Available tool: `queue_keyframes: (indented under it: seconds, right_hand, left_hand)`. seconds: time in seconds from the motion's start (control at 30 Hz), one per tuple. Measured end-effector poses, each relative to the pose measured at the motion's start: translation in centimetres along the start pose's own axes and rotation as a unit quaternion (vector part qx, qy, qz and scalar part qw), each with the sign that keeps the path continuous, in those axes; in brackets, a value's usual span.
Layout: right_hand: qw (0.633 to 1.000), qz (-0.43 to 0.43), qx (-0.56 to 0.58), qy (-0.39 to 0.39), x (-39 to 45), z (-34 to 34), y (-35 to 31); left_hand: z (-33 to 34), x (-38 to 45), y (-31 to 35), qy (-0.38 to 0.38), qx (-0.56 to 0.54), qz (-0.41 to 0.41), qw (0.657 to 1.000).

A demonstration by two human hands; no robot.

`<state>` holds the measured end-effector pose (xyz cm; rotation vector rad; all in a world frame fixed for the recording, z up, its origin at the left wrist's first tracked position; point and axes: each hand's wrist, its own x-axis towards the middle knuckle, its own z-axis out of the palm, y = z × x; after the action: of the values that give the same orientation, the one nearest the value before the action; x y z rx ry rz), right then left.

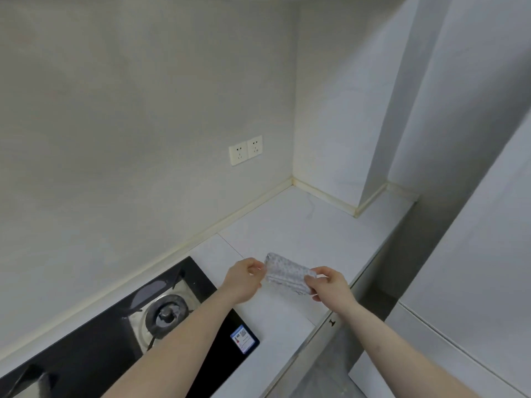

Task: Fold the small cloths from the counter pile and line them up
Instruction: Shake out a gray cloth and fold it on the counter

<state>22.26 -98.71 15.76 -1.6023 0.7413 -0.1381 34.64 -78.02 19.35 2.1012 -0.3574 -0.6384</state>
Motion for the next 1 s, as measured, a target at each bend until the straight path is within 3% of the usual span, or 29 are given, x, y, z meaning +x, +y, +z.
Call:
queue_keyframes:
  seconds: [0.17,0.53,0.73,1.0]
  right_hand:
    - [0.999,0.041,0.022,0.012,6.8,-0.2,1.2]
    - [0.989,0.132,0.012,0.058,24.8,-2.6,2.3]
    - [0.991,0.118,0.017,0.060,33.5,-3.0,-1.7]
    - [0.981,0.115,0.134,0.078,44.2,-2.0,-5.2]
  left_hand:
    - [1.8,5.3,0.0,-0.084,0.043,-0.014,0.995]
    - [3.0,15.2,-0.2,-0.088,0.179,-0.113,0.973]
    - [3.3,20.4,-0.7,-0.049,0.206,-0.140,0.967]
    - [3.2,27.5,-2.3,-0.039,0.255,-0.180,0.949]
